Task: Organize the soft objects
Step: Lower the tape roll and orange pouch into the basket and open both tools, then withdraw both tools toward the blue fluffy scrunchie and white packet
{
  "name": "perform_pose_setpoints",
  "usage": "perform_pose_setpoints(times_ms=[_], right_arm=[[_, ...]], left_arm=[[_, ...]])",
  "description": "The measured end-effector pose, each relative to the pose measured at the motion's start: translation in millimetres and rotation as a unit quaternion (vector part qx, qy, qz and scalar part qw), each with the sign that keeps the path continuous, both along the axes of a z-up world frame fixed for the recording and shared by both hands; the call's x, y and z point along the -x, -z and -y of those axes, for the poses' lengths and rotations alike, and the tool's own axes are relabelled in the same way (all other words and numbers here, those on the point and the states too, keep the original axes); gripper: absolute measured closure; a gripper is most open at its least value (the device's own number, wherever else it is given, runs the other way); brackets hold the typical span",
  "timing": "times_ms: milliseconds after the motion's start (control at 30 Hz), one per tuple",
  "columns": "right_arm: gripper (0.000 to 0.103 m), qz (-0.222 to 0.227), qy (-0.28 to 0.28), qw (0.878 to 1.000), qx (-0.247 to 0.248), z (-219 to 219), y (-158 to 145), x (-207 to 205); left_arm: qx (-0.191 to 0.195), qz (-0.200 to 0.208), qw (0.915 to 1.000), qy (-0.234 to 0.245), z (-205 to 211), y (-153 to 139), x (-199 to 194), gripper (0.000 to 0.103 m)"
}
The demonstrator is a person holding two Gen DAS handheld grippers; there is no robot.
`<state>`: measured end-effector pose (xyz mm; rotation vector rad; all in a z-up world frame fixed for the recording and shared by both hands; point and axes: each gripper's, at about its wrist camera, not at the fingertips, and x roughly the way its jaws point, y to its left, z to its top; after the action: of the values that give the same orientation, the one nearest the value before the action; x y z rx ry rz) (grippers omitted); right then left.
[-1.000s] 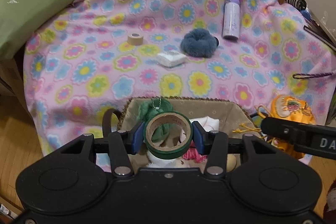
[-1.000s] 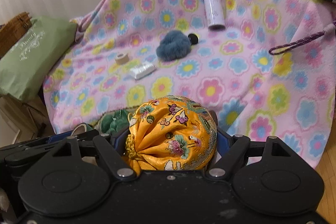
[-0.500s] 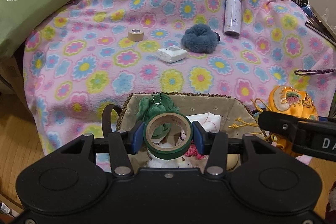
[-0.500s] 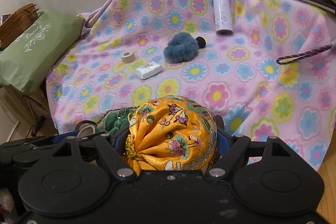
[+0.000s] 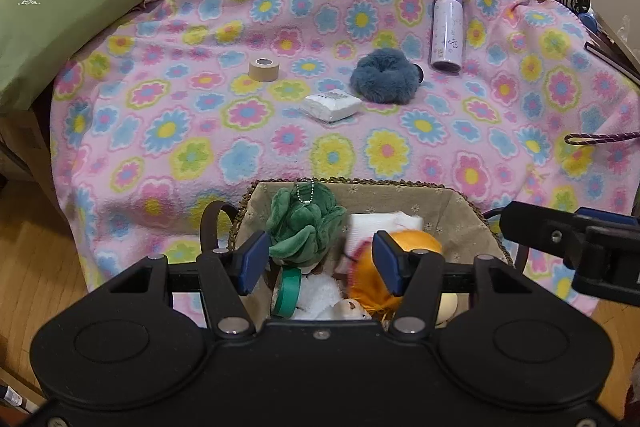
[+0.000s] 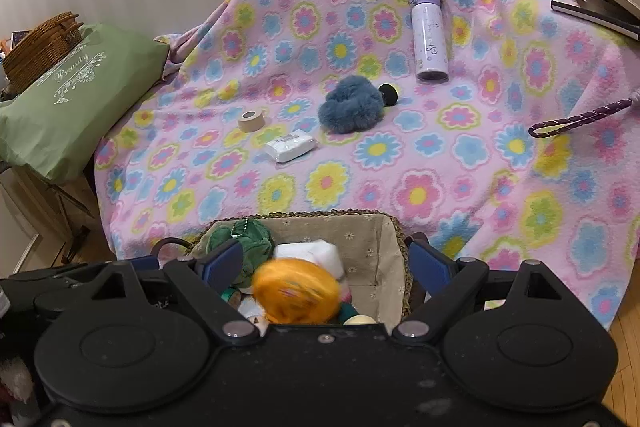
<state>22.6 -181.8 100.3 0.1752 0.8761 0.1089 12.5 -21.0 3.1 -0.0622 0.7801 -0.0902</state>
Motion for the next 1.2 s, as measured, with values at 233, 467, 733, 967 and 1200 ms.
perform_pose_setpoints(times_ms=[233, 467, 733, 967, 1200], right_arm=[[0.013, -0.006, 0.002, 1.0, -0.003, 1.9, 1.8, -1.1], [0.013, -0.007, 0.002, 1.0, -0.003, 1.7, 1.8, -0.9], [0.013, -0.009, 0.001, 1.0, -0.004, 1.9, 2.1, -0.8], [0.013, -0.009, 0.002, 1.0, -0.003, 1.6, 2.1, -1.0], [0.013, -0.003, -0.007, 1.0, 0.011, -0.2, 3.2, -5.2]], left_arm=[[-0.004, -0.002, 1.0, 0.0, 0.4, 0.1, 0.2, 0.044], [-0.005, -0.003, 1.0, 0.0, 0.1, 0.4, 0.3, 0.043], [-0.006, -0.004, 1.0, -0.001, -0.2, 1.4, 0.7, 0.042], [-0.006, -0.005, 1.0, -0.005, -1.0, 1.2, 0.0, 0.042], [-0.005, -0.007, 0.9998, -0.015, -6.9, 0.4, -5.3, 0.042]])
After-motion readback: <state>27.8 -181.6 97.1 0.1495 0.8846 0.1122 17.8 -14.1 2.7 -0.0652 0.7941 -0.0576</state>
